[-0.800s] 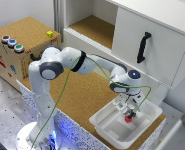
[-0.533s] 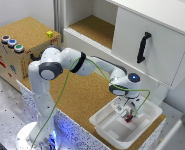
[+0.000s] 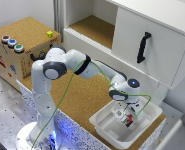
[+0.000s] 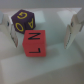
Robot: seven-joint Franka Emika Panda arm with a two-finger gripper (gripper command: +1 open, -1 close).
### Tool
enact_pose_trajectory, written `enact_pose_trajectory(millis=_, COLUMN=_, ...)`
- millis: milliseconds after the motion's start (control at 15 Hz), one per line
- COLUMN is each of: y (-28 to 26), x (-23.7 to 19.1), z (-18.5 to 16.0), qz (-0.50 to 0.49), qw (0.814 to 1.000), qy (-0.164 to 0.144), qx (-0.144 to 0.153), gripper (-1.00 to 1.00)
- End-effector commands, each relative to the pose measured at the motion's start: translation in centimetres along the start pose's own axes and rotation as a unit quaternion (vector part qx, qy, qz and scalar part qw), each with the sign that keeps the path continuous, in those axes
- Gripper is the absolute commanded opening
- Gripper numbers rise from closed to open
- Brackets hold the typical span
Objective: Place the pink block on the table
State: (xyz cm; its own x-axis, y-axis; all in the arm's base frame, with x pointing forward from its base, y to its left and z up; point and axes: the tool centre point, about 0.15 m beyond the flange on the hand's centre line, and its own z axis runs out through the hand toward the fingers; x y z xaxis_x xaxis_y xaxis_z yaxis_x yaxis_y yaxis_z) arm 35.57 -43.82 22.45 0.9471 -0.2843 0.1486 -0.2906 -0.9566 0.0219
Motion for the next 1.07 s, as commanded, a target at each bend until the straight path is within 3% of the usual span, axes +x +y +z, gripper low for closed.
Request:
enact_pose_trajectory(millis=0, y=-0.6, x=0.2, z=0.9, qz=0.015, qw=0.999, qy=0.033, qx=-0.008, gripper=-1.0)
enact_pose_trajectory(millis=467, y=-3.2, x=-1.3, z=0.4, qz=0.015, qw=1.0, qy=0.019, qx=0.002, gripper=-1.0)
enact_pose_trajectory(millis=600, y=-3.7, x=-1.5, z=-2.1, qz=0.023, qw=0.999, qy=0.043, qx=0.01, gripper=-1.0)
enact_pose_trajectory(millis=867, y=-6.8, x=-1.5, z=-10.8, qz=-0.016, qw=0.993, qy=0.118, qx=0.017, gripper=-1.0)
enact_pose_trajectory(millis=1000, y=-9.1, x=-1.6, z=-13.2, qz=-0.048, qw=0.99, qy=0.128, qx=0.035, gripper=-1.0)
